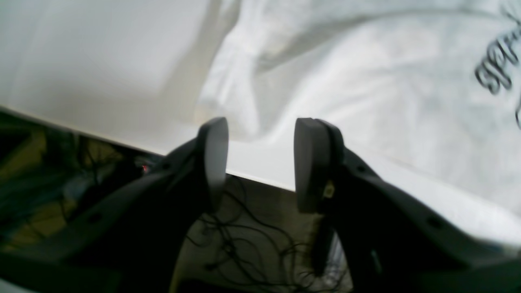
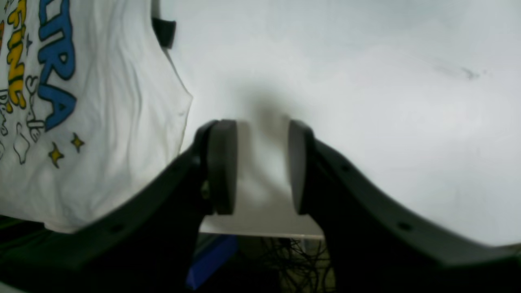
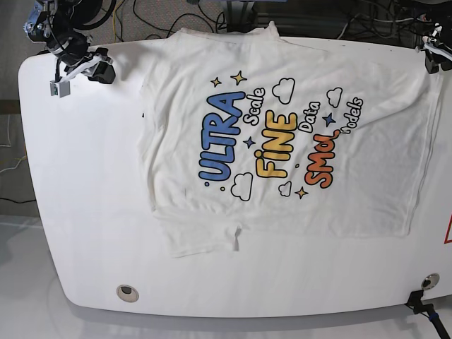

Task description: Fold the T-shirt properly

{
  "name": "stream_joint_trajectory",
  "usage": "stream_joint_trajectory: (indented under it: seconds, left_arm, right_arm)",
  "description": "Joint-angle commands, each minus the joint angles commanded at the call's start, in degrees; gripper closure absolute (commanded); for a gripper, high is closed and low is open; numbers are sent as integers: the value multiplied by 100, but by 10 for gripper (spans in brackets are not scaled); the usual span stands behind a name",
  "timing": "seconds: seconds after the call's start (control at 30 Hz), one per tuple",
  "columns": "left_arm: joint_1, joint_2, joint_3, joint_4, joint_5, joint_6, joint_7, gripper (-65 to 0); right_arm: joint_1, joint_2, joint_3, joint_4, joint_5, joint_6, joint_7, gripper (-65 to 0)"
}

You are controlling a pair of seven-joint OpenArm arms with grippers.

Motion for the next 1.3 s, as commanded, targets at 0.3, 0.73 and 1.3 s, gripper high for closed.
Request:
stream_joint_trajectory:
  seconds: [0.3,0.73,1.3]
  left_arm:
    - [-97,79,-475,-44,9,-53,132,-479]
    - [-510,70,-993,-738,-237,-237,642,-479]
    - [-1248,-167,-703,-1952,-237,-237,809,-479]
  right_arm:
    - [0,0,-9,0,0,0,0,-205]
    - [0,0,-9,0,-9,0,0,-205]
    - [0,18,-18,0,-9,0,0,-205]
